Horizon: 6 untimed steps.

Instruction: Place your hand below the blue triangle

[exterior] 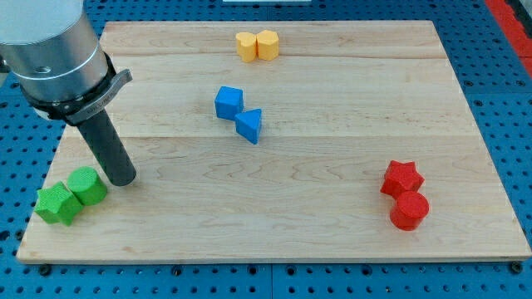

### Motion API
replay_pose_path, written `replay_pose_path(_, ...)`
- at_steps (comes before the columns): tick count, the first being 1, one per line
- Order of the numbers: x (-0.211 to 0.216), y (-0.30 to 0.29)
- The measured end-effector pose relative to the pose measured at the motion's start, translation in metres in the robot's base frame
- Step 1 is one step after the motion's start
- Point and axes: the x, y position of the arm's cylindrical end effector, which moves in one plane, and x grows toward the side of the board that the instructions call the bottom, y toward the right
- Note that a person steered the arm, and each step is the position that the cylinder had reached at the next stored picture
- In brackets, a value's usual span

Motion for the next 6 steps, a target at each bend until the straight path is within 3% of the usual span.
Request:
replay_pose_path(4, 0.013, 0.013)
replay_pose_path(5, 0.001, 0.048)
replay_pose_path(6, 0.001, 0.125)
